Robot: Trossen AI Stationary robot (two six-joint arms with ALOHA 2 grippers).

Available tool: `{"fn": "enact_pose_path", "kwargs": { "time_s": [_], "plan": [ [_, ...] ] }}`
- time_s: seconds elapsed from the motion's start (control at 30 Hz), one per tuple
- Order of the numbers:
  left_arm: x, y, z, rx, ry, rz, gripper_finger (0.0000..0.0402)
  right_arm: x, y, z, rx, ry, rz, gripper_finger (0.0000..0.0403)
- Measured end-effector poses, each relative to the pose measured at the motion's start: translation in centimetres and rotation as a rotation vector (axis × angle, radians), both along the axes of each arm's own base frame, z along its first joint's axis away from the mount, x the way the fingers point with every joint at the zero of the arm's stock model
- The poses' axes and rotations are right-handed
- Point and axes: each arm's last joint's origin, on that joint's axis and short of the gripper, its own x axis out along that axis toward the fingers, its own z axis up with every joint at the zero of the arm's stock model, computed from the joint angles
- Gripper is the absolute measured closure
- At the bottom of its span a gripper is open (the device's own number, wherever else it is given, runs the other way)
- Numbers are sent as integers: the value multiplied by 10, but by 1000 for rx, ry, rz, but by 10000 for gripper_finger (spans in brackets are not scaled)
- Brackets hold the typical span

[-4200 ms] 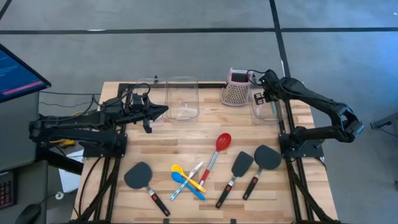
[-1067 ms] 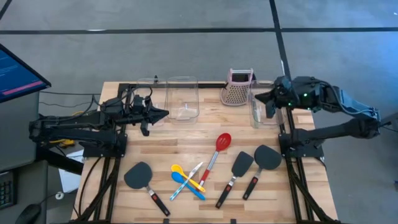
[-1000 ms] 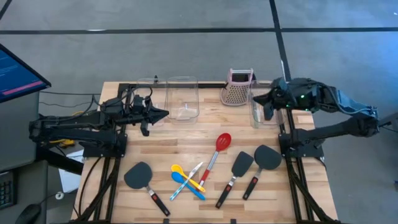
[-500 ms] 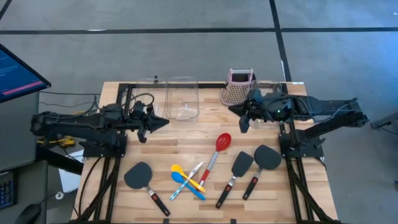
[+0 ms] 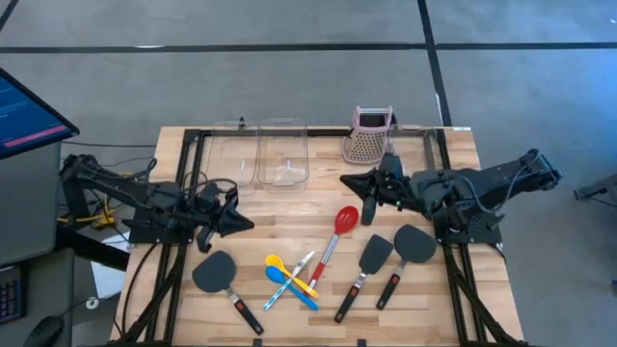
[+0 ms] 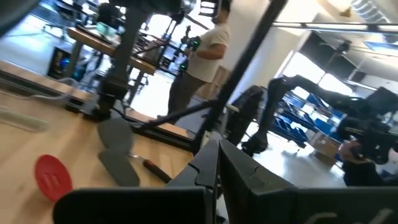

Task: Pick & Place Kitchen Items
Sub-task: Put the blue table knife into the right transparent bin

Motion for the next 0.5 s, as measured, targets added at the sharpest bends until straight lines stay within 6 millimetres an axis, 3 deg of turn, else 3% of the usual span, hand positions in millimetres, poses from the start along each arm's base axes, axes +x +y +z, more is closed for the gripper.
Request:
{"fn": "enact_pose_path", "kwargs": {
  "time_s": [0.27, 0.5],
  "plan": [
    [5, -10, -6, 6, 41, -40, 400, 32, 25, -20, 21, -18, 48, 401],
    [30, -21, -33, -40, 213, -44, 400, 45, 37, -37, 52, 13, 57, 401]
  ]
}}
